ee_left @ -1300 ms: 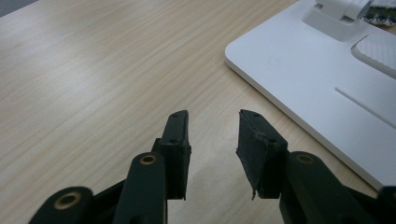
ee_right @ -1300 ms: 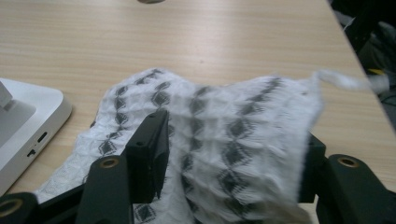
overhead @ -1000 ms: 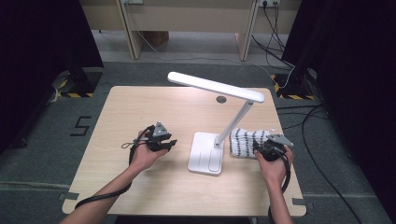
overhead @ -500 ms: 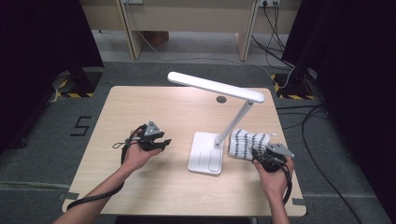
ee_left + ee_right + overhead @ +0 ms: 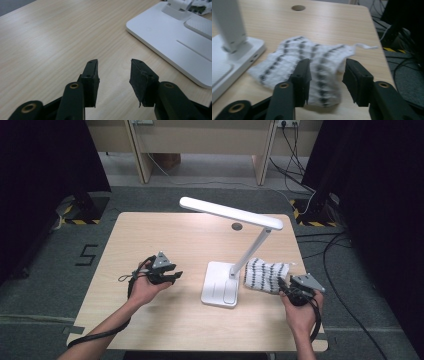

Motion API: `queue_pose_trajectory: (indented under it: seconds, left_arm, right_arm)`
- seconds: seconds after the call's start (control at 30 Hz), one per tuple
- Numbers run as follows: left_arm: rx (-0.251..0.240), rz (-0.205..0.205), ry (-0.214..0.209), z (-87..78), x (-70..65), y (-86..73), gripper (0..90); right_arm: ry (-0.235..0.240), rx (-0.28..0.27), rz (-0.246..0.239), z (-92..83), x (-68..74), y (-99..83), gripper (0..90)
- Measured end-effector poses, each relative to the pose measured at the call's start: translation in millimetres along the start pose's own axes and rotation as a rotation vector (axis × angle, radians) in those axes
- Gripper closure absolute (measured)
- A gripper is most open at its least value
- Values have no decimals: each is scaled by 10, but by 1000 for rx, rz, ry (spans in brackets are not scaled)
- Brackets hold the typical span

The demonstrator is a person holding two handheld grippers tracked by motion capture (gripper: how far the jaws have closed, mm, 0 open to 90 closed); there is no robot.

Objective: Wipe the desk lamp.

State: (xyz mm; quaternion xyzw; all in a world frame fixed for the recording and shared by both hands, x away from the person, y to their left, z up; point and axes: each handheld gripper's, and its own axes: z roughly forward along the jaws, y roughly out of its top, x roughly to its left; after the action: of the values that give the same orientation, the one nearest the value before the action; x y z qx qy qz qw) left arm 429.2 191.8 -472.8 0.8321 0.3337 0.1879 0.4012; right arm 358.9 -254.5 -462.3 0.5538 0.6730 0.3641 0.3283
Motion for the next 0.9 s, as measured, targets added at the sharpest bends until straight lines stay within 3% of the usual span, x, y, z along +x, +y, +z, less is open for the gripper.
queue_pose_trajectory:
  seconds: [0.23,0.43,0.57,0.73,0.9]
  left_arm:
    - [11,27,-71,76,-211,11,637]
    - [41,43,-128,202,-412,11,720]
    - [72,62,-152,283,-517,-1,755]
    - [89,69,-160,341,-565,-7,791]
    - [101,78,-171,376,-600,-21,812]
  right_arm:
    - [84,-6,-50,-31,339,11,710]
    - [219,73,-105,99,691,-57,850]
    - [282,138,-145,240,915,-120,879]
    - [306,173,-173,358,1025,-150,888]
    - [303,184,-189,423,1047,-136,893]
